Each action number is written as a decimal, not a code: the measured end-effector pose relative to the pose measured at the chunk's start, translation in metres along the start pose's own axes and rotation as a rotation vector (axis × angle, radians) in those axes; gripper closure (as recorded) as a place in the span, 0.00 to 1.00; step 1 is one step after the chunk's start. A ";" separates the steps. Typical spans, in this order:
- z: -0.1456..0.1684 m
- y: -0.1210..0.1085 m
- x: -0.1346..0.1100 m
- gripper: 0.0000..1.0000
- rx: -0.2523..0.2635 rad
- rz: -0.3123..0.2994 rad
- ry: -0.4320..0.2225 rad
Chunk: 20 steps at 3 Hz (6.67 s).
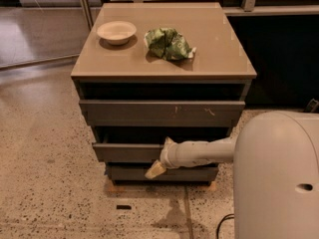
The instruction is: Open middle drawer
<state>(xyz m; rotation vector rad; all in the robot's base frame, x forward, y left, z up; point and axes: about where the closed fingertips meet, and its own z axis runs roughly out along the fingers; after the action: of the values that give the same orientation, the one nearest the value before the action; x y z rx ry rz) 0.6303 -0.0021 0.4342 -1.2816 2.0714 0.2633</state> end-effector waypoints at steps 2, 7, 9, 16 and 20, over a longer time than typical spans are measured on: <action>0.011 -0.017 -0.005 0.00 -0.060 0.008 0.071; 0.020 0.009 0.007 0.00 -0.149 0.042 0.086; 0.021 0.018 0.006 0.00 -0.179 0.034 0.085; -0.078 0.119 0.053 0.00 -0.420 0.157 0.136; -0.103 0.146 0.070 0.00 -0.489 0.168 0.190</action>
Offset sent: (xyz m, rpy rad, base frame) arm 0.0215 0.0013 -0.0004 -0.0225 0.0407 0.0035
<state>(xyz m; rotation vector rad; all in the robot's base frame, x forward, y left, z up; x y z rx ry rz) 0.4411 -0.0304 0.4414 -1.4542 2.3717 0.7915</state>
